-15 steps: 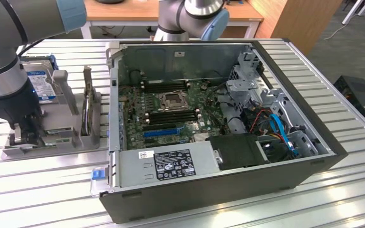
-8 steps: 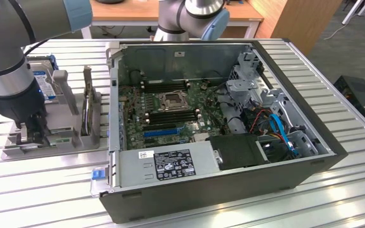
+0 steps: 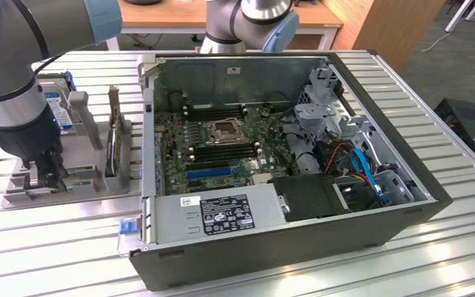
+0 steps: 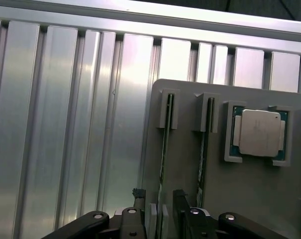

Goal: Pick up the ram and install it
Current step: 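Pick up the ram and move it above insertion slot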

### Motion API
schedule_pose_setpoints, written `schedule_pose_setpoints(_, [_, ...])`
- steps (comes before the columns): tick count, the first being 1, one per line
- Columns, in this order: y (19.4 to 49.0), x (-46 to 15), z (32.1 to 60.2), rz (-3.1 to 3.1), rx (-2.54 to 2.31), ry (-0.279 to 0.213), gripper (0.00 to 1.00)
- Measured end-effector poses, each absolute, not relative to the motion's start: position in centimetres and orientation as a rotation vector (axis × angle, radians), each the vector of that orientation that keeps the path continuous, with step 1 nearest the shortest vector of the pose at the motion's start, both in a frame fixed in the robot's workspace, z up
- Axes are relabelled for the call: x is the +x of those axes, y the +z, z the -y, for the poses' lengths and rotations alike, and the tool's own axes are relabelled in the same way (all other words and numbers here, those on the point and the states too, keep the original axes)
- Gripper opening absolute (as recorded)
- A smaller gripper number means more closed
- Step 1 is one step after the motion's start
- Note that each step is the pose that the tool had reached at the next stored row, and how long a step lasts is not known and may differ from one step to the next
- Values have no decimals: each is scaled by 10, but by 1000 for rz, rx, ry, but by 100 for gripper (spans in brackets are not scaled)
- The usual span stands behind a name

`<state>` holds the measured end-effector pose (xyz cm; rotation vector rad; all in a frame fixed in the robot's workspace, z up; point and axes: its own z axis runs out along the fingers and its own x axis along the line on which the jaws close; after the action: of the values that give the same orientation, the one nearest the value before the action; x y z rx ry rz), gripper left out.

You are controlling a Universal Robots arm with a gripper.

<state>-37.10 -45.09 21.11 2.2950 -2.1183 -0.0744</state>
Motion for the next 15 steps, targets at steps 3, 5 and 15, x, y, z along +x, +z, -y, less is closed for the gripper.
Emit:
schedule_pose_setpoints(3, [208,-371,451,2118,2295,-74,36])
schedule_pose_setpoints(5, [207,-371,451,2118,2295,-74,36])
schedule_pose_setpoints(15, [202,-371,449,2118,2295,-74,36])
